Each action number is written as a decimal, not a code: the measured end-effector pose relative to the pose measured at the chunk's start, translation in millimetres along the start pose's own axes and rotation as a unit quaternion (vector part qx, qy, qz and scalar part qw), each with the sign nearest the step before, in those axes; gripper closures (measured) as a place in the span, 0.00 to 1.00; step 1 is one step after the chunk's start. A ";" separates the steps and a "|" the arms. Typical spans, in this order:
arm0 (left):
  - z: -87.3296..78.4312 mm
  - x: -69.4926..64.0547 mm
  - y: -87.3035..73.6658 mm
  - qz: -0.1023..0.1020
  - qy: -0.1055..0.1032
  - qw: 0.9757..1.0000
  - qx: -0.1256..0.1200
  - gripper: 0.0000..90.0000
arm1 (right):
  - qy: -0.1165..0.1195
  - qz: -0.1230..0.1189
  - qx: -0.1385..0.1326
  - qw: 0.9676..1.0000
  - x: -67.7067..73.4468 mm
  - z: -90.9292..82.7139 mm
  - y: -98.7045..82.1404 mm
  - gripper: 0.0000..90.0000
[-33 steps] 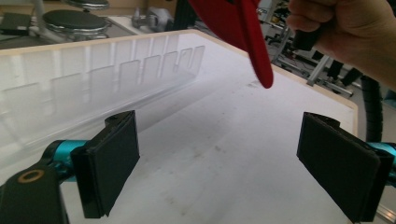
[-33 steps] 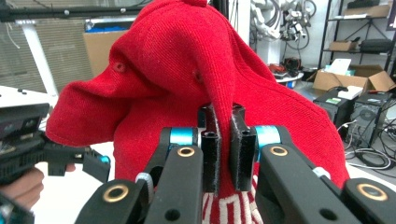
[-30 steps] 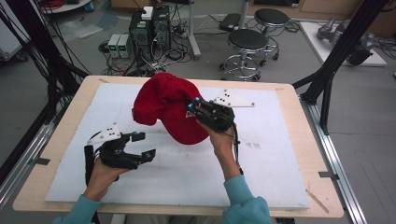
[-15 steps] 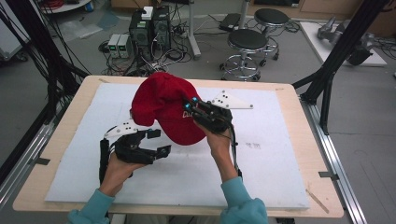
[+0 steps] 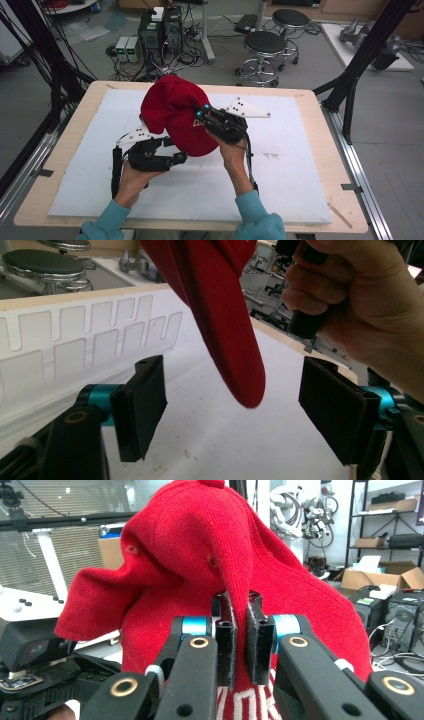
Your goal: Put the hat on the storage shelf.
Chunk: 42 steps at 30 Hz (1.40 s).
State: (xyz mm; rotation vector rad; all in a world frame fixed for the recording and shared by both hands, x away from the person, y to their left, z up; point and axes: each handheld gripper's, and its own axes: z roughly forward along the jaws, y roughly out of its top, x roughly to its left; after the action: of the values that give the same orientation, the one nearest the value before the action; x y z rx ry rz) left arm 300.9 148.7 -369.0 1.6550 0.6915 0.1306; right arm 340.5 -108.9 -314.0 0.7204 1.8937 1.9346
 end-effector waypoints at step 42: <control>-21.1 9.3 7.7 0.011 0.024 1.000 -0.011 0.94 | 0.011 -0.026 0.059 0.998 3.7 4.3 -2.3 0.11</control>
State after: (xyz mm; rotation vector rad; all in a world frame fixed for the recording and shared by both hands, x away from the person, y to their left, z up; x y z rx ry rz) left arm 301.6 171.2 -359.9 1.6422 0.7063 0.1934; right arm 339.6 -103.2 -315.9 0.6785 2.0333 1.8184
